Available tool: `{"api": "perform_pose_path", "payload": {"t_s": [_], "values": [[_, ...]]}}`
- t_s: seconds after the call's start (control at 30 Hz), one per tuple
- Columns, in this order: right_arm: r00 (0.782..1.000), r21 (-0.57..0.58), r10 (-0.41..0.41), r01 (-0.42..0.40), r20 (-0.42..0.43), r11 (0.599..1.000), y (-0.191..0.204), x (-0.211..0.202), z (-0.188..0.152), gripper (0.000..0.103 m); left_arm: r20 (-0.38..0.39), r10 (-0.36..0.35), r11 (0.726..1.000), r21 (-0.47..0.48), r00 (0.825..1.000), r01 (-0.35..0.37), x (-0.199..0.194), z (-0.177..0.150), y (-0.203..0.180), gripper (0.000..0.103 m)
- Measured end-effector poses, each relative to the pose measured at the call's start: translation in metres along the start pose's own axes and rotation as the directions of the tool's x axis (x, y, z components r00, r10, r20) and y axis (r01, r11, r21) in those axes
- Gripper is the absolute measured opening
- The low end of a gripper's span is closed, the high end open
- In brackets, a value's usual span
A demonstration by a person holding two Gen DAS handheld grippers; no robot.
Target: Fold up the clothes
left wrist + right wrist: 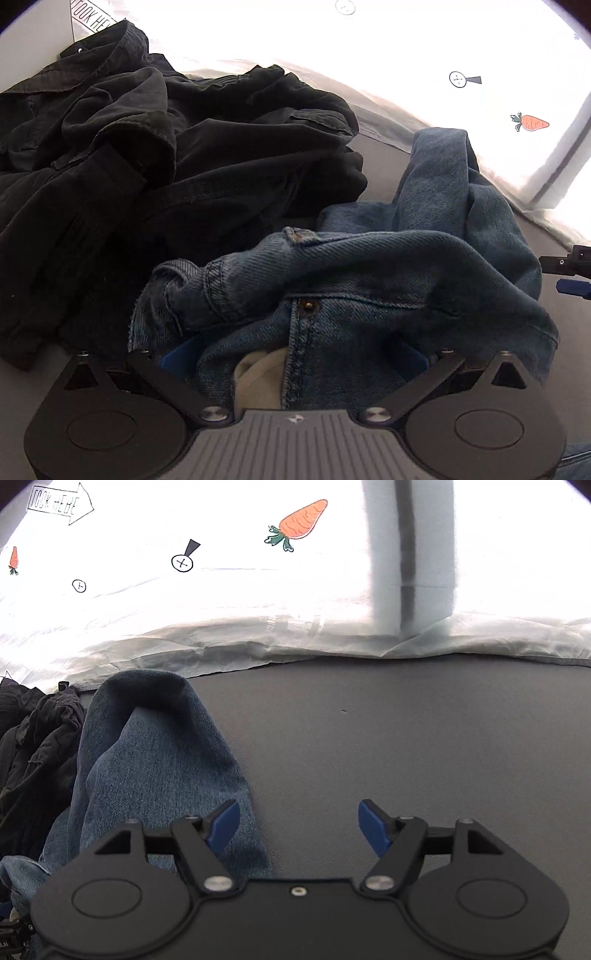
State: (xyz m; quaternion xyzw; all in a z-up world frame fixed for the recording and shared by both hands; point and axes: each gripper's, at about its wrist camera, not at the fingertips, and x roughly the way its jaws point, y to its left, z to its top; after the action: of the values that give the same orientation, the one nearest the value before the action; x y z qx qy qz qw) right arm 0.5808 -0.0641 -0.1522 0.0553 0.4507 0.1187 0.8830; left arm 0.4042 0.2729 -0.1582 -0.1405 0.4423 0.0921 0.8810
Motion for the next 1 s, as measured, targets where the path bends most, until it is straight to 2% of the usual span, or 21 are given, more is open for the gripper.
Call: {"api": "perform_pose_path", "payload": {"t_s": [0.13,0.23,0.27,0.33,0.4,0.43,0.47,0.5,0.6,0.7,0.8,0.93,1.0], "values": [[0.997,-0.062,0.081,-0.081,-0.007,0.995,0.027,0.036,0.022,0.071,0.002,0.011,1.0,-0.021,1.0,-0.011,0.002,0.0,0.0,0.103],[0.995,-0.089,0.102,-0.101,0.007,0.991,0.039,0.055,0.033,0.065,-0.001,0.017,0.999,-0.028,1.0,-0.017,0.003,0.001,-0.001,0.103],[0.994,-0.092,0.103,-0.101,0.019,0.991,0.043,0.06,0.036,0.06,-0.002,0.02,0.999,-0.027,1.0,-0.02,0.004,0.001,-0.002,0.103],[0.991,-0.094,0.127,-0.124,0.028,0.988,0.048,0.068,0.038,0.043,0.001,0.025,1.0,-0.017,1.0,-0.025,0.005,-0.001,-0.004,0.103],[0.993,-0.103,0.114,-0.114,-0.002,0.988,0.054,0.072,0.038,0.016,0.0,0.024,1.0,-0.008,1.0,-0.024,0.005,-0.002,-0.004,0.103],[0.994,-0.107,0.107,-0.108,-0.017,0.988,0.057,0.074,0.038,0.013,-0.001,0.023,1.0,-0.004,1.0,-0.023,0.005,-0.002,-0.005,0.103],[0.996,-0.122,0.089,-0.088,0.003,0.989,0.06,0.07,0.037,0.01,-0.003,0.022,1.0,0.0,1.0,-0.022,0.005,-0.002,-0.005,0.103],[0.996,-0.125,0.078,-0.073,0.033,0.989,0.06,0.061,0.035,0.004,-0.005,0.02,1.0,0.009,1.0,-0.02,0.005,-0.002,-0.005,0.103],[0.988,-0.061,0.02,-0.01,0.153,0.998,0.047,0.021,0.031,0.004,-0.009,0.014,1.0,0.014,1.0,-0.014,0.004,-0.002,-0.003,0.103],[0.964,0.035,-0.077,0.07,0.253,0.997,0.022,-0.028,0.026,0.004,-0.002,0.014,1.0,0.011,1.0,-0.014,0.004,-0.003,-0.002,0.103],[0.93,0.076,-0.16,0.142,0.332,0.987,-0.005,-0.083,0.014,0.003,0.008,0.023,1.0,0.018,1.0,-0.024,0.003,-0.005,-0.004,0.103],[0.863,0.144,-0.28,0.241,0.42,0.96,-0.036,-0.157,-0.013,0.003,0.011,0.039,0.998,0.04,0.999,-0.04,0.004,-0.007,-0.008,0.103],[0.821,0.192,-0.332,0.272,0.465,0.943,-0.043,-0.192,-0.022,0.003,0.011,0.046,0.997,0.057,0.999,-0.046,0.004,-0.007,-0.01,0.103]]}}
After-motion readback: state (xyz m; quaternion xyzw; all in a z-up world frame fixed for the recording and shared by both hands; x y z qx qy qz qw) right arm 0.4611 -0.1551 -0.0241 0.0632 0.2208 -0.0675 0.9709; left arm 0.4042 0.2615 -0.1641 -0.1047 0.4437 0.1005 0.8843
